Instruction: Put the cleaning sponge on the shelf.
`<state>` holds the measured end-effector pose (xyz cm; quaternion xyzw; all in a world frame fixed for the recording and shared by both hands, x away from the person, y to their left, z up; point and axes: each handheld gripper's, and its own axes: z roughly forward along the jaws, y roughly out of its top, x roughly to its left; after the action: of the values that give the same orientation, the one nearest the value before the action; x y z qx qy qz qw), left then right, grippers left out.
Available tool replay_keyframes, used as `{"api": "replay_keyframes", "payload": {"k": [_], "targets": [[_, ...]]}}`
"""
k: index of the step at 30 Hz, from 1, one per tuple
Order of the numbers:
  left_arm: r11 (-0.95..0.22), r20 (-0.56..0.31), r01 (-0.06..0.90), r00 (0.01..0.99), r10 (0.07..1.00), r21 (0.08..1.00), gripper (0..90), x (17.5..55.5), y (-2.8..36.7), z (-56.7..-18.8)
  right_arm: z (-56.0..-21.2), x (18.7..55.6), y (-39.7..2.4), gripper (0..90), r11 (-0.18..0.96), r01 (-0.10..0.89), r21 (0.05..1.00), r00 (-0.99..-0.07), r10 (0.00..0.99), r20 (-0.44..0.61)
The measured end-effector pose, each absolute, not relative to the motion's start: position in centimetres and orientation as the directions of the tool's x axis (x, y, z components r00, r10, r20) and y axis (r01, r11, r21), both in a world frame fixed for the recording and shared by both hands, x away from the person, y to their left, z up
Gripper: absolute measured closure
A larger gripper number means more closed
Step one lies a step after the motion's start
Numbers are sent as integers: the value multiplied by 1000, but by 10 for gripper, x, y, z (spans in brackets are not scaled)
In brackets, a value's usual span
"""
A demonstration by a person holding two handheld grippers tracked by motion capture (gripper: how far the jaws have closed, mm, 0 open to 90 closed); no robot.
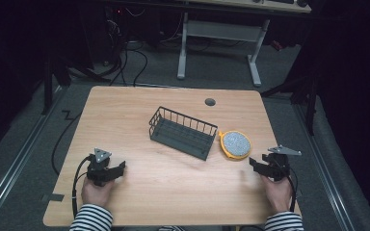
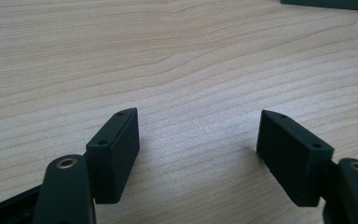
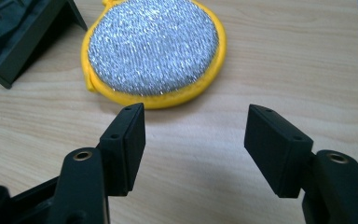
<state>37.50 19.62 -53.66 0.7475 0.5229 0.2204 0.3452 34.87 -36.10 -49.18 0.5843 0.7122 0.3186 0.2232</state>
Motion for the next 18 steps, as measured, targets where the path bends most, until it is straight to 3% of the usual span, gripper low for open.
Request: {"api": "replay_keyframes", "payload": {"k": [18], "targets": [[-220, -27, 630, 358, 933, 745, 299, 375, 196, -537, -479, 408, -351, 364, 79, 738, 671, -214, 969, 120]]}}
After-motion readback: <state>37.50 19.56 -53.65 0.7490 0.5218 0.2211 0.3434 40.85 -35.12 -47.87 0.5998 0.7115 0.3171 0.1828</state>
